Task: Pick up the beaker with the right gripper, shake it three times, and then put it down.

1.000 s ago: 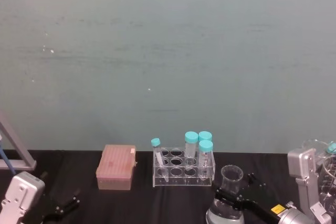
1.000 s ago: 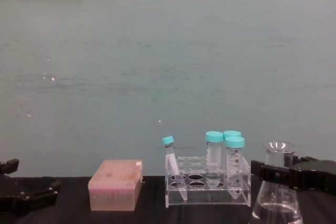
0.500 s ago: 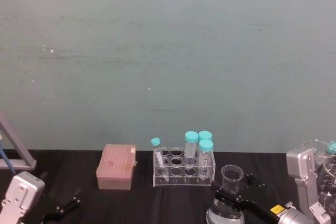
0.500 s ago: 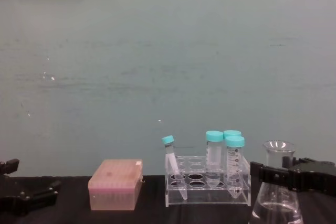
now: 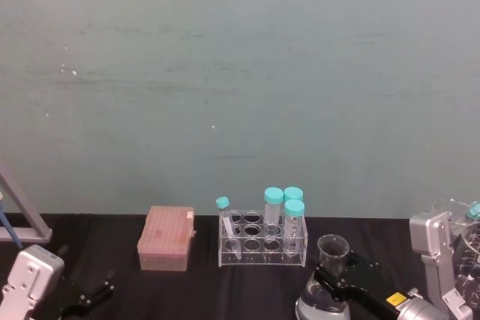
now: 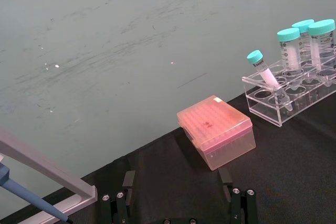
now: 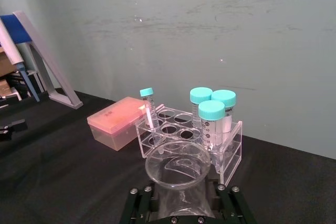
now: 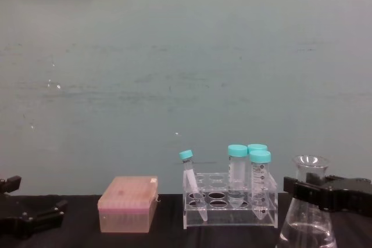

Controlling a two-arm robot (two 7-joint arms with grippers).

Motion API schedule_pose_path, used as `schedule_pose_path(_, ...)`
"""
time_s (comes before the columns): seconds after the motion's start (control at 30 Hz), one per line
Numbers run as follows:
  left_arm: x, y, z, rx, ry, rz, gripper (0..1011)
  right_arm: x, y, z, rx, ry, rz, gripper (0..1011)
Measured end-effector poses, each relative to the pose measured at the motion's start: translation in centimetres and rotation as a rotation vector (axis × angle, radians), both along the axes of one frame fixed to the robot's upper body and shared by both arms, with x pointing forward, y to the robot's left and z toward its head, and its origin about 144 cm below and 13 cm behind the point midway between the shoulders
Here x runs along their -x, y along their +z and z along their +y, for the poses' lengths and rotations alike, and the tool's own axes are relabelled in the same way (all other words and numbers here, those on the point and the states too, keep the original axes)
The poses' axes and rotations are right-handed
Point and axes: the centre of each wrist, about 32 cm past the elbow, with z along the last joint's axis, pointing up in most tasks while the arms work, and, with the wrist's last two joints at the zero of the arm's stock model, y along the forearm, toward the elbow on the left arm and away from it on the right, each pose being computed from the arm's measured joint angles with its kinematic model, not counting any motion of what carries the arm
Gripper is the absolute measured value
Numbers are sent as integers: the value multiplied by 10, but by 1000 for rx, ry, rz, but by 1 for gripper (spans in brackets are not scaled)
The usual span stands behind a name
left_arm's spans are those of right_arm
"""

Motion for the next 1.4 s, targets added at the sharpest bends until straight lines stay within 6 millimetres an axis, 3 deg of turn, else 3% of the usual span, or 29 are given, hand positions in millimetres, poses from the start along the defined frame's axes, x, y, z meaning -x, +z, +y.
schedule_pose_path(0.03, 0, 0, 0, 0, 0, 0, 1000, 0, 0, 0, 0, 0, 0, 509)
schedule_pose_path(0.13, 0, 0, 0, 0, 0, 0, 1000, 0, 0, 0, 0, -2, -1, 460)
schedule_pose_path(1.0, 0, 0, 0, 0, 0, 0, 1000, 1, 1, 0, 5, 8, -3, 457)
schedule_pose_path(1.4, 0, 0, 0, 0, 0, 0, 1000, -1, 37, -2, 0, 7, -75, 456)
